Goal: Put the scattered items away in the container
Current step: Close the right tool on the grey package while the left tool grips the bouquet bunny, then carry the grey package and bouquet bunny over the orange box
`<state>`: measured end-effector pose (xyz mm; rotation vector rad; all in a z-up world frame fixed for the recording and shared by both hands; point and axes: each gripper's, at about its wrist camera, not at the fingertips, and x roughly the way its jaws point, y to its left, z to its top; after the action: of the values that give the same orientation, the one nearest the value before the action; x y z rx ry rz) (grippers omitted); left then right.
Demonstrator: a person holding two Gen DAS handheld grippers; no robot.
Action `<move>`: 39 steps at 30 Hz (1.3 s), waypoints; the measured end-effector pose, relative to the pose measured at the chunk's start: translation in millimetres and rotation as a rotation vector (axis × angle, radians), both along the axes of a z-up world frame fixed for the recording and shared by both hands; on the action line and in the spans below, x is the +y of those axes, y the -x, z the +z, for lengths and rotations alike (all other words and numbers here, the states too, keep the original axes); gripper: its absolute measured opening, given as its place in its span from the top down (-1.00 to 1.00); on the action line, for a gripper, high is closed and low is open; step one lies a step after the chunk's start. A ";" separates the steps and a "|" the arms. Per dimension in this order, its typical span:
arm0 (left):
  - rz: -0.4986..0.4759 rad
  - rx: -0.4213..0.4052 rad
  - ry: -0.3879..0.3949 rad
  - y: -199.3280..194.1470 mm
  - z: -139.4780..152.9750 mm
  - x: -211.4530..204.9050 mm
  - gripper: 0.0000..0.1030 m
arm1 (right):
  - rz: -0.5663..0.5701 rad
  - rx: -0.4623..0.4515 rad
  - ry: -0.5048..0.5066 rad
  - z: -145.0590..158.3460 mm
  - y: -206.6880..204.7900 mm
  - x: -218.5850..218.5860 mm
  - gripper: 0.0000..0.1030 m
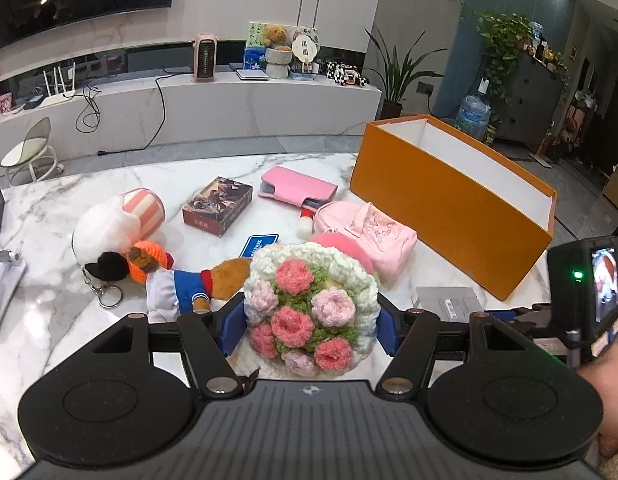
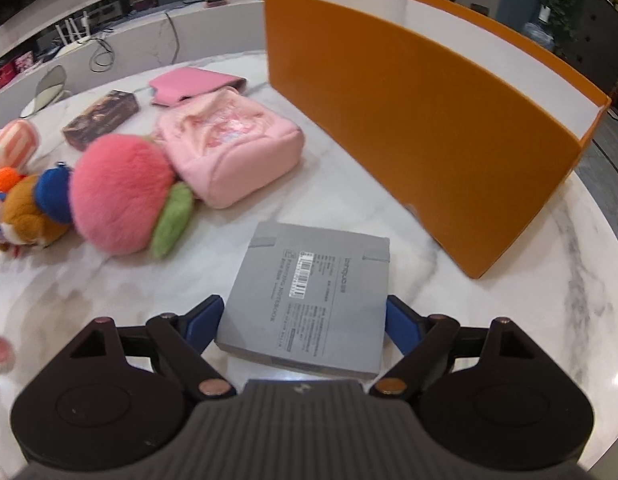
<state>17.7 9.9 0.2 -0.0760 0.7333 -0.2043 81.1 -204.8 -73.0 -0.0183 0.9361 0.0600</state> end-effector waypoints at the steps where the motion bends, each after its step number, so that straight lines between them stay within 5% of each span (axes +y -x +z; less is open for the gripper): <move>1: 0.004 0.000 -0.002 0.1 0.3 -0.1 -0.44 | 0.008 -0.003 -0.004 1.6 2.0 0.6 -0.68; 8: 0.016 -0.003 -0.017 3.7 3.6 -2.0 -0.44 | 0.028 -0.035 -0.070 21.9 9.3 -2.4 -0.67; 15: 0.022 -0.012 -0.034 2.9 7.3 -8.1 -0.44 | 0.091 -0.150 -0.143 76.9 12.7 0.0 -0.67; 28: 0.026 0.020 -0.079 -20.1 -2.1 -30.8 -0.44 | 0.054 -0.242 -0.245 135.1 -48.2 -33.6 -0.67; 39: 0.008 0.048 -0.099 -64.8 8.5 -62.5 -0.44 | -0.041 -0.240 -0.254 127.7 -73.0 -86.2 -0.67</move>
<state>82.5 -52.6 8.6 0.0103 0.7895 -0.1589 154.1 -291.0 54.7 0.2247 0.6830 0.1360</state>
